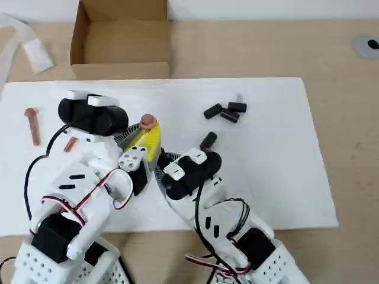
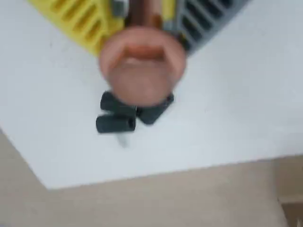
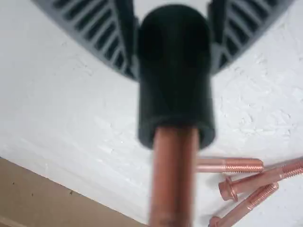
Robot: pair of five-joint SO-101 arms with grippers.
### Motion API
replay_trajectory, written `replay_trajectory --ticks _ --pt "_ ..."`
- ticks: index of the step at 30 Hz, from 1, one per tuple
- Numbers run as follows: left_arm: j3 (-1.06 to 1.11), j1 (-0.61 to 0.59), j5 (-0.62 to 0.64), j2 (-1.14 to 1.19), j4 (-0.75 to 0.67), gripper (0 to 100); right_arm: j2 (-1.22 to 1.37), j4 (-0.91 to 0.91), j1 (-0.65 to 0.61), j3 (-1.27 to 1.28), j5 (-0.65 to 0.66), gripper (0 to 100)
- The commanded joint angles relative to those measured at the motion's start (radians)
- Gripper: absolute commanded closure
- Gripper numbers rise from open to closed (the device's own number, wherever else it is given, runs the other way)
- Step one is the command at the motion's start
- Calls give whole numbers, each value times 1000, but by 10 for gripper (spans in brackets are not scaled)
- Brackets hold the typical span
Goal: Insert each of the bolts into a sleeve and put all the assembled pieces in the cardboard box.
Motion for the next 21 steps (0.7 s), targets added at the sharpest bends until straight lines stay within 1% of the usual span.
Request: replay_trajectory --ticks 1,6,8,11,13,15,21 --pt "-14 12 2 -4 29 994 -91 -31 -8 -39 -6 990" --pt "-14 14 -3 -4 100 988 -91 -31 -8 -59 -6 990" --pt "-14 14 -2 -4 126 956 -87 -31 -8 -70 -6 990" --pt "-29 14 2 -10 187 878 -84 -31 -8 -68 -6 990" --pt "-72 14 2 -2 255 836 -84 -31 -7 -68 -6 990" --pt "-120 12 2 -1 319 814 -84 -29 -7 -68 -6 990" --pt "-288 6 -5 -1 494 810 -68 -28 77 -79 -32 990"
